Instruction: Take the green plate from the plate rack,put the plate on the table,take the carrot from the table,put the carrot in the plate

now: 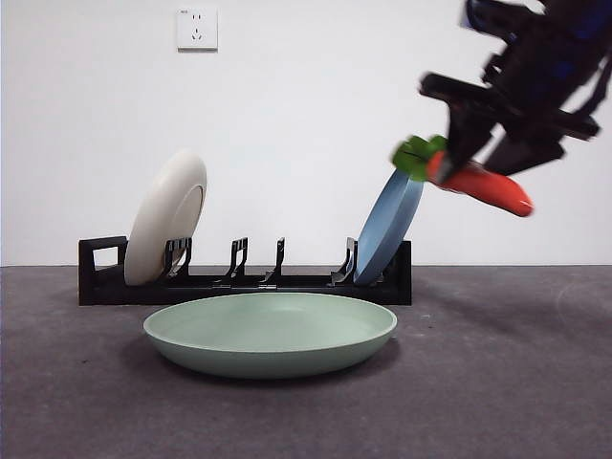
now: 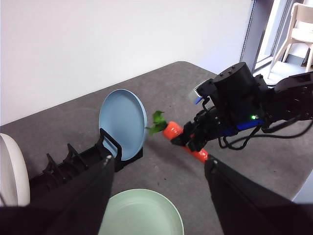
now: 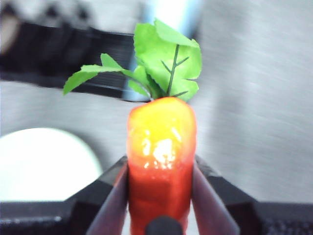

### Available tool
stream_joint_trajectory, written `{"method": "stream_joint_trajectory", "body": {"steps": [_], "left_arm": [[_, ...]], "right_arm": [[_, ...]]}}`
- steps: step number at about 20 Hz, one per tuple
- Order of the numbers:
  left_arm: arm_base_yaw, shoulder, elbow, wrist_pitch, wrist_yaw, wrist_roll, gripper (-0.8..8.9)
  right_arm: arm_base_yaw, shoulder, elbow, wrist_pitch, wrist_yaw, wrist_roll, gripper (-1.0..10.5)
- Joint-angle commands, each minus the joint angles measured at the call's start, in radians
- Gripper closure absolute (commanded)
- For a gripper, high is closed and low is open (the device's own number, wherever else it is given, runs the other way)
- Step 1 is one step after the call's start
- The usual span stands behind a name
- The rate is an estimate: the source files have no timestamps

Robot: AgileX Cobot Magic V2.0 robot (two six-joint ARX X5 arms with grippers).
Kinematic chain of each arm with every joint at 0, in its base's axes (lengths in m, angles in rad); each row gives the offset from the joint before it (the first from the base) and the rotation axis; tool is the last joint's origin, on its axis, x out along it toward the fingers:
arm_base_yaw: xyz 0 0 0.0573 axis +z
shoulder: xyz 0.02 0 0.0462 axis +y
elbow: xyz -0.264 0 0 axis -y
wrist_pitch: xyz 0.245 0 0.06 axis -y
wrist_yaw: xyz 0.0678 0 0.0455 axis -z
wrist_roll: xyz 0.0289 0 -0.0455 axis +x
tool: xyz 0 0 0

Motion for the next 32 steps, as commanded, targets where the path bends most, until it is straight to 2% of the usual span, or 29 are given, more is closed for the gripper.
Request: {"method": "stream_joint_trajectory", "body": {"steps": [1, 9, 14, 18, 20, 23, 24, 28, 32], "left_arm": [[-0.004, -0.001, -0.004, -0.002, -0.003, -0.006, 4.98], [-0.004, 0.000, -0.004, -0.028, -0.002, -0.006, 4.98], [-0.004, 0.000, -0.004, -0.039, -0.002, -0.006, 4.98], [-0.004, 0.000, -0.004, -0.061, -0.003, -0.006, 4.98], [-0.004, 0.000, -0.004, -0.061, -0.003, -0.006, 4.98], [-0.004, 0.001, -0.004, -0.062, -0.003, -0.006, 4.98], [-0.004, 0.001, -0.004, -0.062, -0.003, -0.006, 4.98], [-0.004, 0.001, -0.004, -0.072, -0.003, -0.006, 4.98], [-0.004, 0.001, -0.004, -0.095, -0.003, -0.006, 4.98]], "right_arm": [[0.063, 0.029, -0.003, 0.004, -0.001, 0.031, 9.6], [0.311, 0.262, -0.003, 0.262, 0.001, 0.100, 9.6], [0.363, 0.435, -0.003, 0.390, 0.003, 0.110, 9.6], [0.369, 0.468, -0.003, 0.391, 0.006, 0.109, 9.6], [0.369, 0.468, -0.003, 0.391, 0.006, 0.106, 8.8], [0.368, 0.468, -0.003, 0.388, 0.006, 0.107, 5.1], [0.369, 0.468, -0.003, 0.388, 0.006, 0.108, 4.2], [0.367, 0.433, -0.003, 0.380, 0.006, 0.106, 4.0], [0.369, 0.260, -0.003, 0.273, 0.006, 0.106, 4.1]]}}
